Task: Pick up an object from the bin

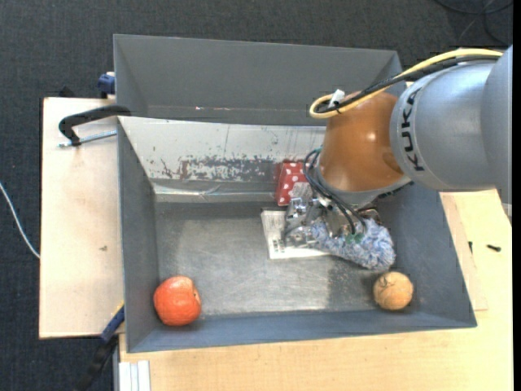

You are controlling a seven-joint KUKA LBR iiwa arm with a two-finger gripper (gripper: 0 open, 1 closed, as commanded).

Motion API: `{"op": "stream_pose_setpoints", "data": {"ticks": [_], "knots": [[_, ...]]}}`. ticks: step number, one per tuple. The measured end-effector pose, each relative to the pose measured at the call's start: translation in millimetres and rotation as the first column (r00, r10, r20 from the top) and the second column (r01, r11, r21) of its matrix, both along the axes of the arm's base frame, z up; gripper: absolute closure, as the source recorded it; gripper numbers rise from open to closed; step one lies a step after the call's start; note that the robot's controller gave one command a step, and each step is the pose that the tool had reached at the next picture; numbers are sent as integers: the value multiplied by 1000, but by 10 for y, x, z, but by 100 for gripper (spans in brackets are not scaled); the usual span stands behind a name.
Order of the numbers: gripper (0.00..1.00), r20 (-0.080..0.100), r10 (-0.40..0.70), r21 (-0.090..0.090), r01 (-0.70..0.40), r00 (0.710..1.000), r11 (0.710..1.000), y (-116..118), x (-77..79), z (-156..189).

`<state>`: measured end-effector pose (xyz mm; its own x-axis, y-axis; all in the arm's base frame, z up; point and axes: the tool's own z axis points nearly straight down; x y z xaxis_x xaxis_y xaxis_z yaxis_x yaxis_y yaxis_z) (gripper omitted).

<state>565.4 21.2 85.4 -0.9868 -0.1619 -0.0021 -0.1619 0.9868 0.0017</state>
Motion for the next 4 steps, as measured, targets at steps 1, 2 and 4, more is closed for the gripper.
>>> {"op": "stream_pose_setpoints", "data": {"ticks": [1,2,4], "knots": [[0,2,0,0,0,1000,1000,-1,5,1],[100,0,0,0,0,1000,1000,-1,0,0],[100,0,0,0,0,1000,1000,-1,0,0]]}}
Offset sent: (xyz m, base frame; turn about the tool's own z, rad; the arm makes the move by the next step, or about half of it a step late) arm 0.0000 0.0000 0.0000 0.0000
